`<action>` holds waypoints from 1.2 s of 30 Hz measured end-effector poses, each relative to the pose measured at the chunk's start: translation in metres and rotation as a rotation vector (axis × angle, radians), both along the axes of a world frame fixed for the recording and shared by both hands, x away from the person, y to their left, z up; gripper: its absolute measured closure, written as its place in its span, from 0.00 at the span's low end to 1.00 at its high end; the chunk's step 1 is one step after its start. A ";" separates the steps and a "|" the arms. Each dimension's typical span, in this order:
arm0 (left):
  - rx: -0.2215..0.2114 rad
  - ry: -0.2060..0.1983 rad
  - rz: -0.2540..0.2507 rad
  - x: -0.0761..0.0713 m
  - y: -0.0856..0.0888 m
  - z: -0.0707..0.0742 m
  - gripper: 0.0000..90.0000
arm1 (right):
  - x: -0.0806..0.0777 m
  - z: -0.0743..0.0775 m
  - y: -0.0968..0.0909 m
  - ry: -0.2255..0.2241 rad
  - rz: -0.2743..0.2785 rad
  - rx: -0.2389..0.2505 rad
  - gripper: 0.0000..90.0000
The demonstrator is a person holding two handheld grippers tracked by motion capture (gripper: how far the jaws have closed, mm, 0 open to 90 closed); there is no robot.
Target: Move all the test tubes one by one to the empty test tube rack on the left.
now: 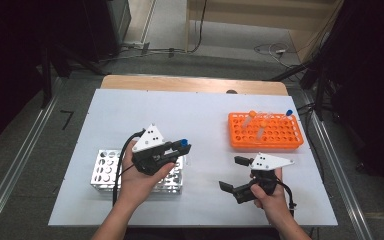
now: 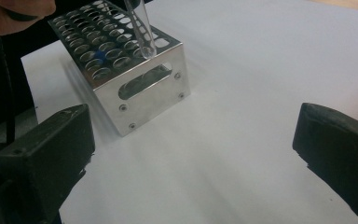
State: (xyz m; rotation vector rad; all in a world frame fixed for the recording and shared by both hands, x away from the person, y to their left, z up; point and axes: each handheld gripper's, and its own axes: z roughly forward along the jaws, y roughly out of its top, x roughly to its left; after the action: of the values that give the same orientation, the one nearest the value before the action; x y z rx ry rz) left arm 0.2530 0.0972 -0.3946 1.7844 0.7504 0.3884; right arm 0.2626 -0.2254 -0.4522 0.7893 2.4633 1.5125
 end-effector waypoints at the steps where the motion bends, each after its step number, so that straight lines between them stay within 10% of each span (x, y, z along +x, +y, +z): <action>1: 0.000 0.000 0.009 0.001 0.002 0.000 0.85 | 0.000 0.000 -0.001 0.000 -0.004 -0.004 0.00; 18: 0.008 -0.012 0.126 0.009 0.023 -0.006 0.85 | 0.004 -0.001 -0.013 -0.003 -0.036 -0.009 0.00; 36: 0.090 0.046 0.113 0.016 0.010 -0.028 0.85 | 0.005 -0.003 -0.017 -0.002 -0.047 -0.014 0.00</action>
State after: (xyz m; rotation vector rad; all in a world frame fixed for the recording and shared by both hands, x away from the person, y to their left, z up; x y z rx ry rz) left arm 0.2695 0.1077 -0.4228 1.8450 0.8814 0.4636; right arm 0.2676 -0.2421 -0.4552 0.8368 2.4337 1.4784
